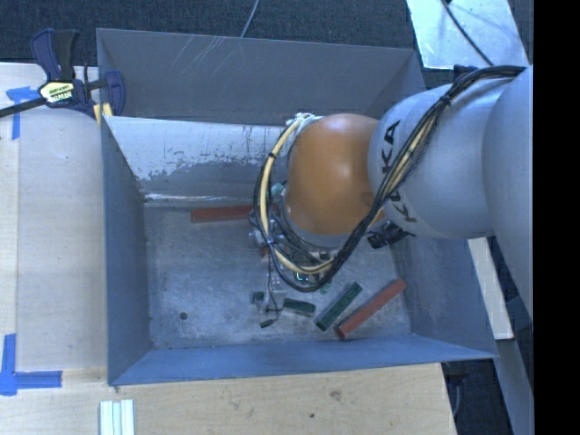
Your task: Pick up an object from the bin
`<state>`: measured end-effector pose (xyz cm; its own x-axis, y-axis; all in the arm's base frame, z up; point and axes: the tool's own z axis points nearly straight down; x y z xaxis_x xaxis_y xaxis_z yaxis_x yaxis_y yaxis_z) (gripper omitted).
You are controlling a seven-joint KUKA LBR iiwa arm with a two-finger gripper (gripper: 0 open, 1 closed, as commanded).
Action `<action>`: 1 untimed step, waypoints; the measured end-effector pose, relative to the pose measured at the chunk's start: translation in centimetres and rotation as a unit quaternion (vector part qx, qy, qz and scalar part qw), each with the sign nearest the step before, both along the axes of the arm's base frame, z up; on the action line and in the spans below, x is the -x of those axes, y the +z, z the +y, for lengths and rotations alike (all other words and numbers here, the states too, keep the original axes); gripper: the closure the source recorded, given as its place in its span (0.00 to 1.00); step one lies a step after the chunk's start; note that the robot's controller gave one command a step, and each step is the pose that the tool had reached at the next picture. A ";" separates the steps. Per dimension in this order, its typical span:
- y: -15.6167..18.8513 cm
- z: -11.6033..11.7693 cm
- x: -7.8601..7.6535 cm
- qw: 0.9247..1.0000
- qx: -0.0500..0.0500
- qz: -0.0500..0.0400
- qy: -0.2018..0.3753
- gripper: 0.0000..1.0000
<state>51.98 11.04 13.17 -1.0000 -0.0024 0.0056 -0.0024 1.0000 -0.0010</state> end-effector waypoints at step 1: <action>0.4 0.0 -0.2 1.000 -0.001 -0.004 -0.002 0.00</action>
Offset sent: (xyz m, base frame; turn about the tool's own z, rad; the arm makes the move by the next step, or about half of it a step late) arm 0.0011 -0.0439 -0.0617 -0.0359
